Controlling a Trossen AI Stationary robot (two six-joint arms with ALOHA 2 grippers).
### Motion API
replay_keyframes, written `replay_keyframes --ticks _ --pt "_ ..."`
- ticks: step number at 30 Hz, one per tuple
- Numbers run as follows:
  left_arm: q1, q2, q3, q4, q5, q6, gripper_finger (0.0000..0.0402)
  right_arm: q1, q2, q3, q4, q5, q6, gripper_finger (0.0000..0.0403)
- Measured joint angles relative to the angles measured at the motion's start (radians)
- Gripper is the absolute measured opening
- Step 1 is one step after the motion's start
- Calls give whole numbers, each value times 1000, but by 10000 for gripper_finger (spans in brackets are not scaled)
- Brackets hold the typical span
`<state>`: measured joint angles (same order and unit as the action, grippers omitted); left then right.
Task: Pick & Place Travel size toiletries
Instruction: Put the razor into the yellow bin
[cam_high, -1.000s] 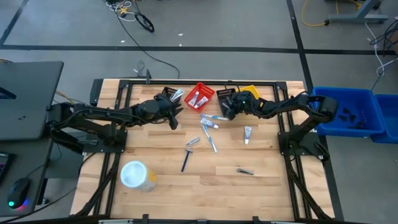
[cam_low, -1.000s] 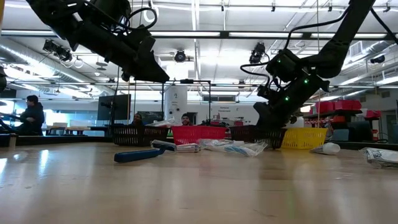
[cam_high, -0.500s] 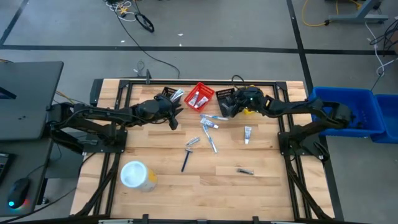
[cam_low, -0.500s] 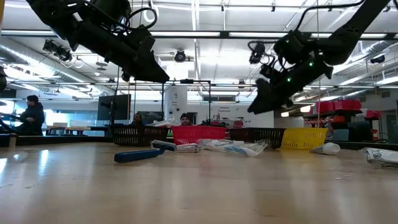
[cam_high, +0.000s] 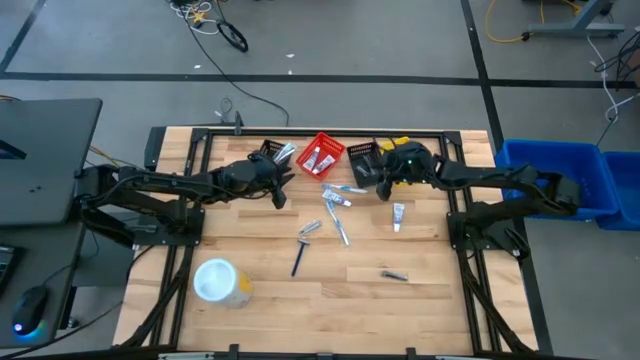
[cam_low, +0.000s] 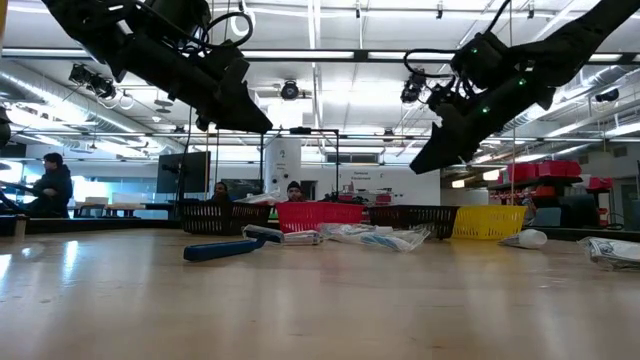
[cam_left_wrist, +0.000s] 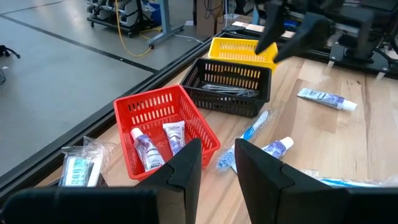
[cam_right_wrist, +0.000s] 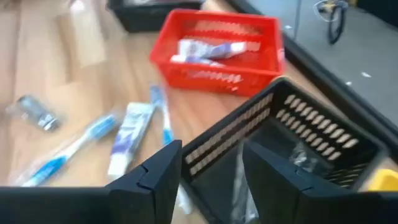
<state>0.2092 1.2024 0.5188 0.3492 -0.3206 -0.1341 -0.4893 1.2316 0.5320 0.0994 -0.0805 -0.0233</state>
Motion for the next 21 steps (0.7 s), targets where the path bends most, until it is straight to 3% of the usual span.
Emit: replay_keyframes --ticks 12,21 --pt "0 0 0 1 1 -35 104 186 5 0 -3 -1 108 220" --pt "-49 9 0 4 237 -145 104 290 5 0 17 67 140 221"
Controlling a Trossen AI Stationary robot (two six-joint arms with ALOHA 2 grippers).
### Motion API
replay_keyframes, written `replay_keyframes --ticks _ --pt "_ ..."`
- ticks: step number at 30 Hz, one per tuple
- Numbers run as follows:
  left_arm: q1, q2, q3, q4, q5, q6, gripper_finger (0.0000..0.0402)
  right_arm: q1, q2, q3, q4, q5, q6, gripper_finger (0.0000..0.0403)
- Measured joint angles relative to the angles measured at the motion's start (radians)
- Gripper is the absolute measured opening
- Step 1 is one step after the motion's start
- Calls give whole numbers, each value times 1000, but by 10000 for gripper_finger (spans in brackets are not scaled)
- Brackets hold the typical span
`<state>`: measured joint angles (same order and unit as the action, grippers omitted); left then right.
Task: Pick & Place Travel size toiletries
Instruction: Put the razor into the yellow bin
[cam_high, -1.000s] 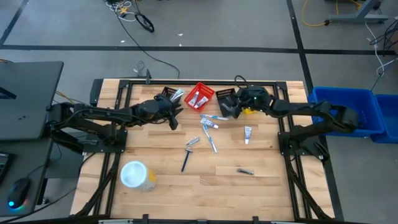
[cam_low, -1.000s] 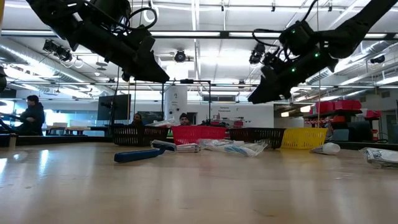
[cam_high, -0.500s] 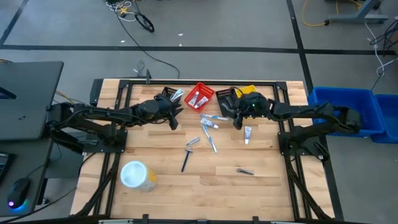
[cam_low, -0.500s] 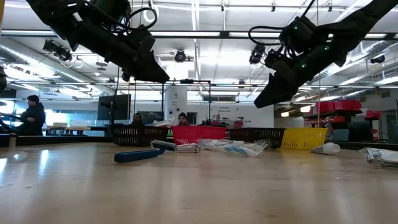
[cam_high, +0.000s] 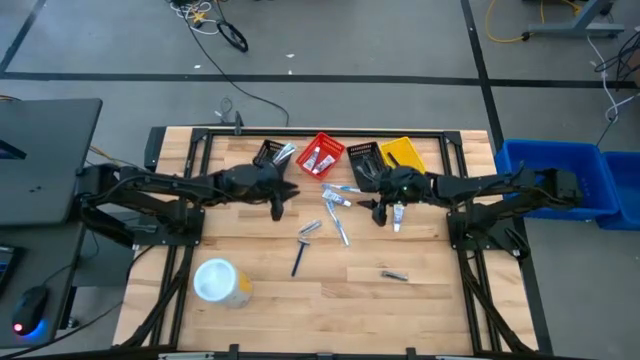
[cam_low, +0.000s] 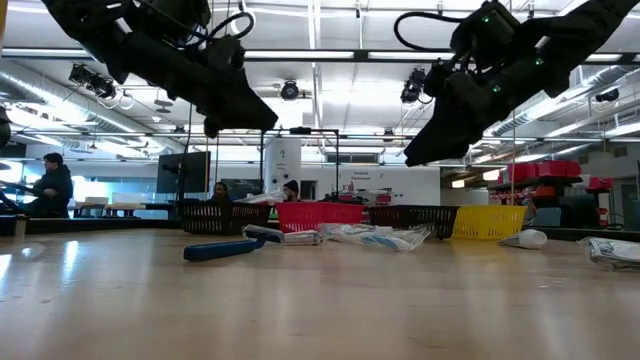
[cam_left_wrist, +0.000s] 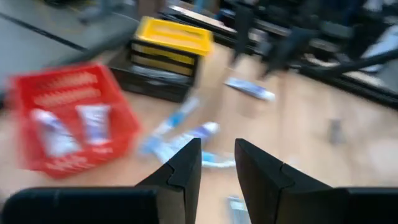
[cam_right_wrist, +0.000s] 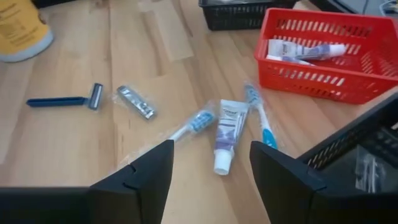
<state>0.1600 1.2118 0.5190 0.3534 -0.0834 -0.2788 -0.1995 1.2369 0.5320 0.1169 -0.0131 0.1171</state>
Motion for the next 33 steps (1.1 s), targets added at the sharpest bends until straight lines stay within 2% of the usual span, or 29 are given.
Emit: replay_keyframes --ticks 2,4,8,13,17,21,23,28,33 --pt "-44 2 2 -4 11 -41 104 12 0 0 0 21 16 214" --pt "-97 2 15 -30 -23 -70 104 23 0 0 0 39 38 207" --pt "-189 2 70 -162 -140 -112 104 36 0 0 1 46 51 196" --pt "-270 19 169 -350 -184 -213 104 39 0 0 22 51 51 192" --pt "-318 74 243 -478 -220 -314 104 39 0 0 22 96 50 197" --pt "-350 158 319 -577 -205 -363 105 38 0 0 14 127 26 207" --pt "-358 206 359 -631 -162 -384 110 38 0 0 13 126 22 210" --pt "-371 292 431 -762 -85 -450 140 38 1 0 14 126 0 215" --pt "-385 343 448 -735 -54 -606 176 38 1 0 -7 150 -2 208"
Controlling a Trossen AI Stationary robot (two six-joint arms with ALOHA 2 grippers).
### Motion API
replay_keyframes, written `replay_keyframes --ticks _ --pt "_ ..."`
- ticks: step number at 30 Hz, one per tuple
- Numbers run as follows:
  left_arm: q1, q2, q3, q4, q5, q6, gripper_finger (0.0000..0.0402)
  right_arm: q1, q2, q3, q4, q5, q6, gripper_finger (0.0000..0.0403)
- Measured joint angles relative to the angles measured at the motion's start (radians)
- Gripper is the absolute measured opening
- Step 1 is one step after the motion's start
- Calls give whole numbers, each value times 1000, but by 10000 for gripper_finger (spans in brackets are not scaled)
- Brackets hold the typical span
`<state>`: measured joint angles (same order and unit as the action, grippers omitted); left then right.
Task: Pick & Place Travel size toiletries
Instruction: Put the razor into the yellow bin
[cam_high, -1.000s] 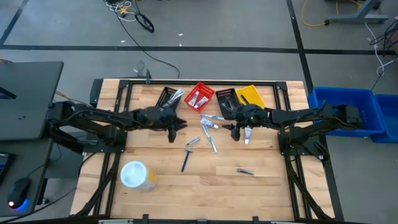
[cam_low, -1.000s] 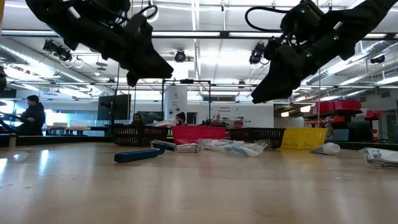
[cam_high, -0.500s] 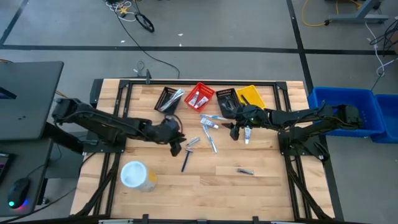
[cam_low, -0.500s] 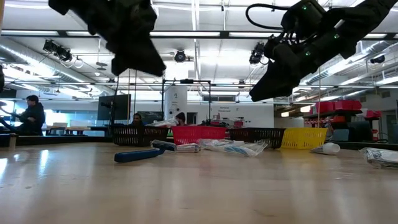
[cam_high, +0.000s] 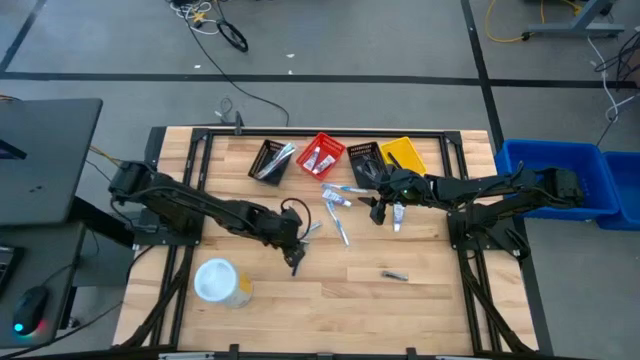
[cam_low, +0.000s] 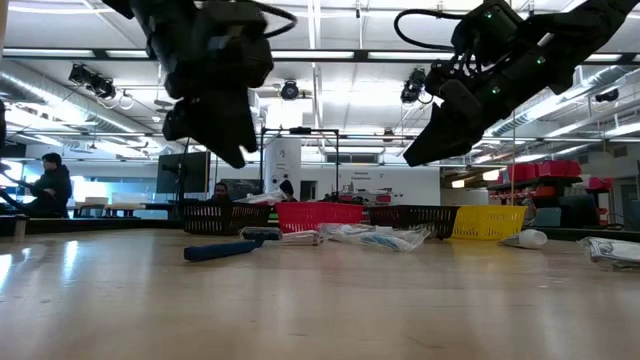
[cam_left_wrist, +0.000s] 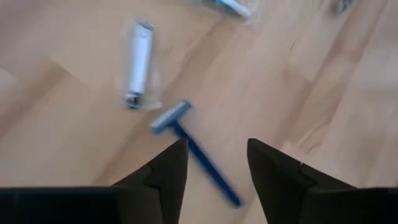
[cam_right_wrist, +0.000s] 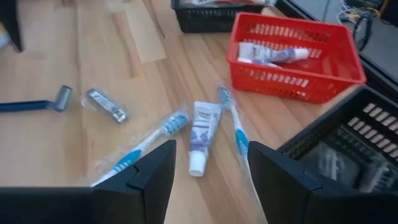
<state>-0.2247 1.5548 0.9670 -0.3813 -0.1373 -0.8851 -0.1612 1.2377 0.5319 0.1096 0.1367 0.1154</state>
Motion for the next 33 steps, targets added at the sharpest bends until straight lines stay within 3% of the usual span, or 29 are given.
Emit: replay_keyframes --ticks 11,20,33 --pt "-102 99 0 8 -68 -284 181 0 37 1 27 27 -61 189" --pt "-117 215 30 62 -72 -280 179 -2 74 -1 89 13 -100 218" --pt "-117 261 29 52 -72 -281 179 -2 98 -1 163 -9 -124 237"
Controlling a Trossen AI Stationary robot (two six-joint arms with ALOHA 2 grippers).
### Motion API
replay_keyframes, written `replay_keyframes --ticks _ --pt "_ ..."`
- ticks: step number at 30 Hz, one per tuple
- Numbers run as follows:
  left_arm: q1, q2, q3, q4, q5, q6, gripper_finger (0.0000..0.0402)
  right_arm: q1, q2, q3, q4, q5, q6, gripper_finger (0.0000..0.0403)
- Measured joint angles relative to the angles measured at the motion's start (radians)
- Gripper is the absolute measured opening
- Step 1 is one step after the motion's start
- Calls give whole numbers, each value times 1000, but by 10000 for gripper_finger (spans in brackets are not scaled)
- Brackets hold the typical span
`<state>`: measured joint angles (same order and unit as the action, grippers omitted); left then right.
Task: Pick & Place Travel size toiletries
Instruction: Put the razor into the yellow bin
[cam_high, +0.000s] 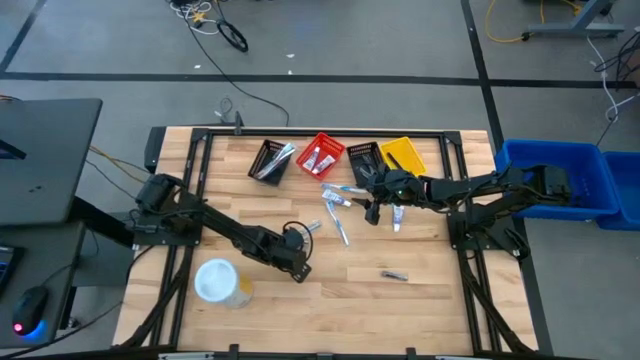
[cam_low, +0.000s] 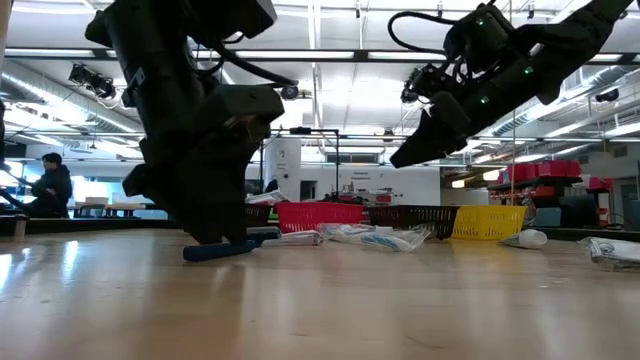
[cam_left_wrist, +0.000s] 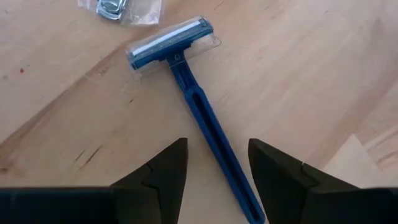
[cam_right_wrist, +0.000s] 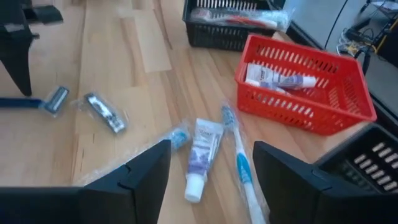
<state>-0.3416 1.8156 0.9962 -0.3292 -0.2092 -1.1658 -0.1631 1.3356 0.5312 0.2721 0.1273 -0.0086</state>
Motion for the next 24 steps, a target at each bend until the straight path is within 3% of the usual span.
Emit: replay_keyframes --ticks 10,24 --pt "0 2 0 -18 -3 35 167 0 2 0 -2 0 0 214" --pt "6 3 0 -95 -3 92 52 0 2 0 -1 0 -9 226"
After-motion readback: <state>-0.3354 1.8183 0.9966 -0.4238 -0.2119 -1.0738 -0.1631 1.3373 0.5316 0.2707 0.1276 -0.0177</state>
